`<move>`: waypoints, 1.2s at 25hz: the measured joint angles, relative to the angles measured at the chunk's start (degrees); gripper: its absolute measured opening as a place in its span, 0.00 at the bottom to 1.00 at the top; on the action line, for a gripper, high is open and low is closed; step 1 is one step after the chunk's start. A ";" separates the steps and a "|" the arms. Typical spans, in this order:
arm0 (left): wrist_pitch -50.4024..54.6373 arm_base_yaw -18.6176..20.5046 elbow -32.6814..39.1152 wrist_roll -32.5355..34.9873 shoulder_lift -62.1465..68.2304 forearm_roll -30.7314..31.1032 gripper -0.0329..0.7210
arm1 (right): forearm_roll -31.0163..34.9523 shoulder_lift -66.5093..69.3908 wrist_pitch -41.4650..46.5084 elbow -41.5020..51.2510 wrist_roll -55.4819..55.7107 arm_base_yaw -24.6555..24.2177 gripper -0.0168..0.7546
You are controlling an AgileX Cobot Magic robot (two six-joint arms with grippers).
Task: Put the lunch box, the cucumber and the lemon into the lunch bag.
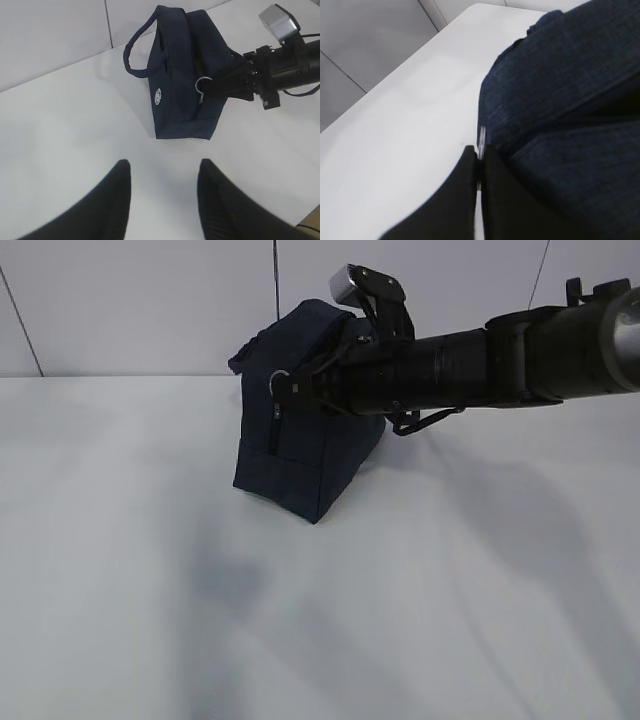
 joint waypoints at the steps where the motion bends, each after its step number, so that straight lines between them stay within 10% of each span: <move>1: 0.00 0.00 0.00 0.00 0.00 0.00 0.44 | 0.00 -0.12 -0.53 0.00 0.00 0.00 0.02; 9: -2.87 0.00 6.61 3.41 0.00 -5.15 0.44 | 0.15 -1.61 -1.94 0.00 -0.47 0.00 0.02; 30: -14.34 0.00 9.17 46.50 28.83 -34.68 0.61 | -0.82 -1.61 -0.76 0.00 3.46 0.00 0.02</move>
